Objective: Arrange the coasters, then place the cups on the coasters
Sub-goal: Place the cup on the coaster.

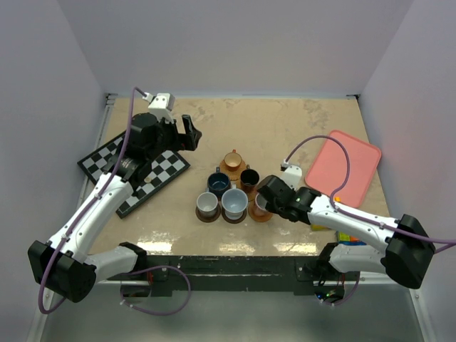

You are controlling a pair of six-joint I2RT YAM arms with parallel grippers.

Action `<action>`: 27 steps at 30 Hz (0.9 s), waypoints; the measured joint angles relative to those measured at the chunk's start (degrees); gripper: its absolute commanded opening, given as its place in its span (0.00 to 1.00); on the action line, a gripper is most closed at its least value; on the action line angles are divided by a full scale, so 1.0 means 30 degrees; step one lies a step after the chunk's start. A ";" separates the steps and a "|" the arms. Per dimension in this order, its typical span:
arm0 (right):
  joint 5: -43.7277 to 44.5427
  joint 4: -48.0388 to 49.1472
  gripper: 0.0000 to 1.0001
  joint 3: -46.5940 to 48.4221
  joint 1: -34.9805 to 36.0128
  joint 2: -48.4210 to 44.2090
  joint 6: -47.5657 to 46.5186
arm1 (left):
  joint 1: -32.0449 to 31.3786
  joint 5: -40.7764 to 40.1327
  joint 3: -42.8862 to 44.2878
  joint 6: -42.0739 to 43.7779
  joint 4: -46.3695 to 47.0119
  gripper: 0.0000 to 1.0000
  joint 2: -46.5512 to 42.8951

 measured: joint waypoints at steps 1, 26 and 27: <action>0.0007 0.0000 0.00 -0.0058 0.0000 0.0000 0.0000 | 0.0029 0.0007 0.0000 0.0000 0.0000 1.00 0.0000; 0.0867 0.0612 0.00 -0.0364 0.0080 0.0750 -0.0299 | 0.0080 0.0313 -0.0248 0.0007 0.0131 1.00 -0.0029; 0.0867 0.0634 0.00 -0.0364 0.0080 0.0758 -0.0321 | 0.0087 0.0321 -0.0262 0.0007 0.0124 1.00 -0.0029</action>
